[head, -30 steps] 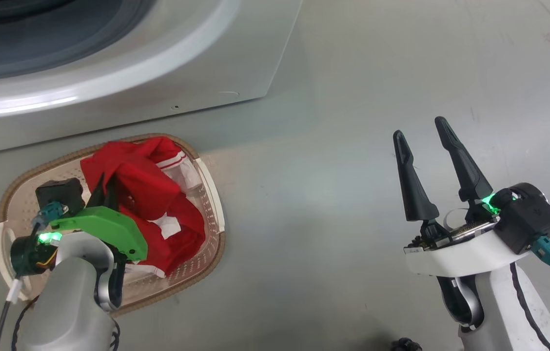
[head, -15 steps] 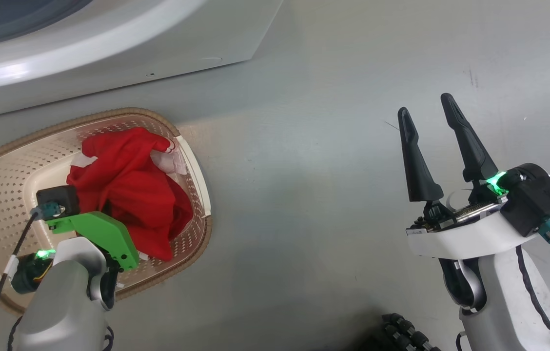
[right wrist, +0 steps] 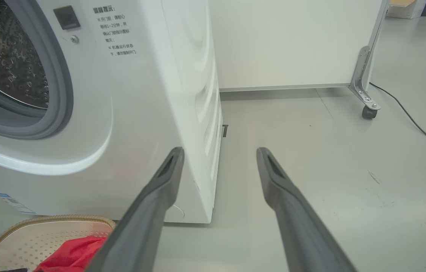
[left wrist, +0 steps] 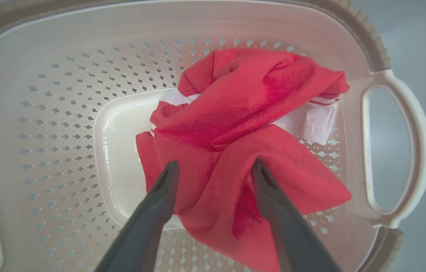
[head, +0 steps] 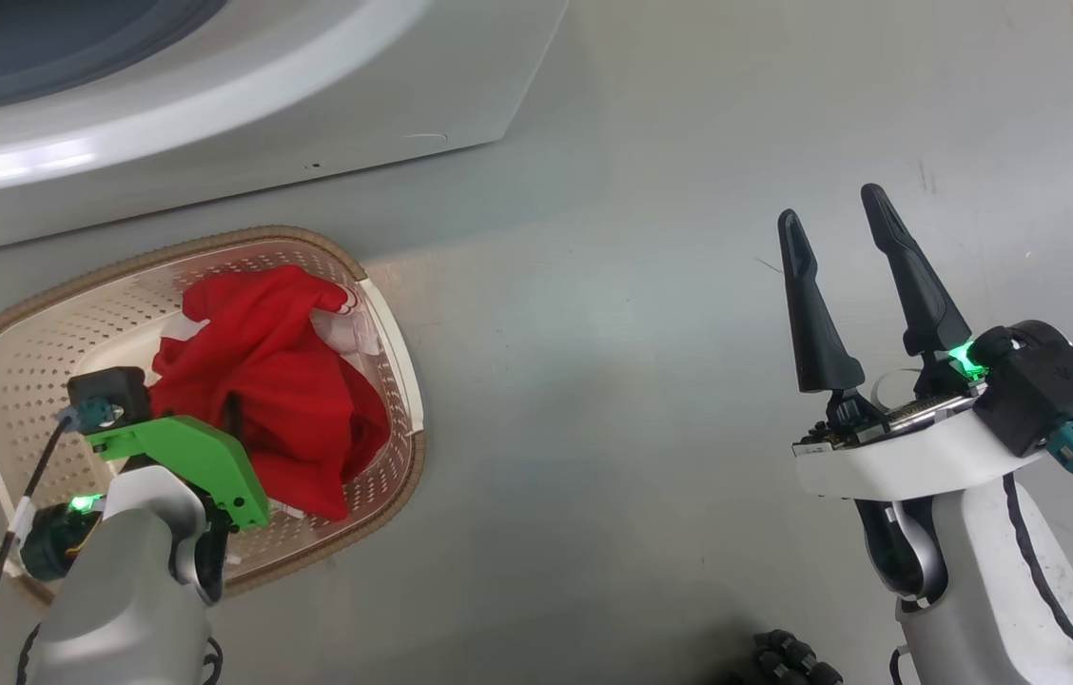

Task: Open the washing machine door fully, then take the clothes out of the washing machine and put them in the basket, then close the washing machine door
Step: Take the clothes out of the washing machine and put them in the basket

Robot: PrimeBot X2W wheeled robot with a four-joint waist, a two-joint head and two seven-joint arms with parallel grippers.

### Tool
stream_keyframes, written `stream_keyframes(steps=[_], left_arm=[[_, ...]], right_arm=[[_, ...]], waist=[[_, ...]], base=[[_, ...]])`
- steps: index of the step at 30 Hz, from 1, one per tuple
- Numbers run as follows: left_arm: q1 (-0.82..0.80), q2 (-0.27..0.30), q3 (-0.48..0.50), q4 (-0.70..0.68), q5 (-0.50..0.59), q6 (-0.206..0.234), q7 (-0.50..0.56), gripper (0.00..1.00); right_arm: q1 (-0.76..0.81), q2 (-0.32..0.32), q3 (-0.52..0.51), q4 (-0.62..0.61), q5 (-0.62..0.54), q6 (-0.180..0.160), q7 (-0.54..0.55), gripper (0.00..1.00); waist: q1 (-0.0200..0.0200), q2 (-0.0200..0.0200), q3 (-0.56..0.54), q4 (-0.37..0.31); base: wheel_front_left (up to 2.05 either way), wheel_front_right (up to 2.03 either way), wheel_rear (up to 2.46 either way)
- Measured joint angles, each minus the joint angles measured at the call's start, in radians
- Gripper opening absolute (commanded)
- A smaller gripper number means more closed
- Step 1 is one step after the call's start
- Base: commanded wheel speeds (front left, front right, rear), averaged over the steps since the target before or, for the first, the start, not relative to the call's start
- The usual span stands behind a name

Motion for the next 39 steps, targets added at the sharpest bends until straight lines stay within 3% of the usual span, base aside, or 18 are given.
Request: stream_keyframes(steps=[17, 29, 39], left_arm=[[-0.002, -0.010, -0.028, -0.031, 0.026, -0.042, -0.254, 1.00], [0.062, -0.018, -0.033, -0.143, 0.047, -0.046, -0.262, 1.00], [0.132, -0.020, -0.008, -0.395, 0.118, -0.044, -0.262, 1.00]], right_arm=[[-0.008, 0.000, -0.042, 0.051, -0.025, 0.000, 0.000, 1.00], [0.059, -0.016, -0.080, 0.111, -0.049, 0.000, 0.000, 1.00], [0.102, -0.017, -0.089, 0.143, -0.057, 0.000, 0.000, 1.00]], waist=[[0.0000, 0.0000, -0.107, 0.061], [0.0000, 0.0000, -0.242, 0.114], [0.0000, 0.0000, -0.355, 0.156]], base=[[0.00, 0.00, 0.00], [0.00, 0.00, 0.00], [0.00, 0.00, 0.00]])
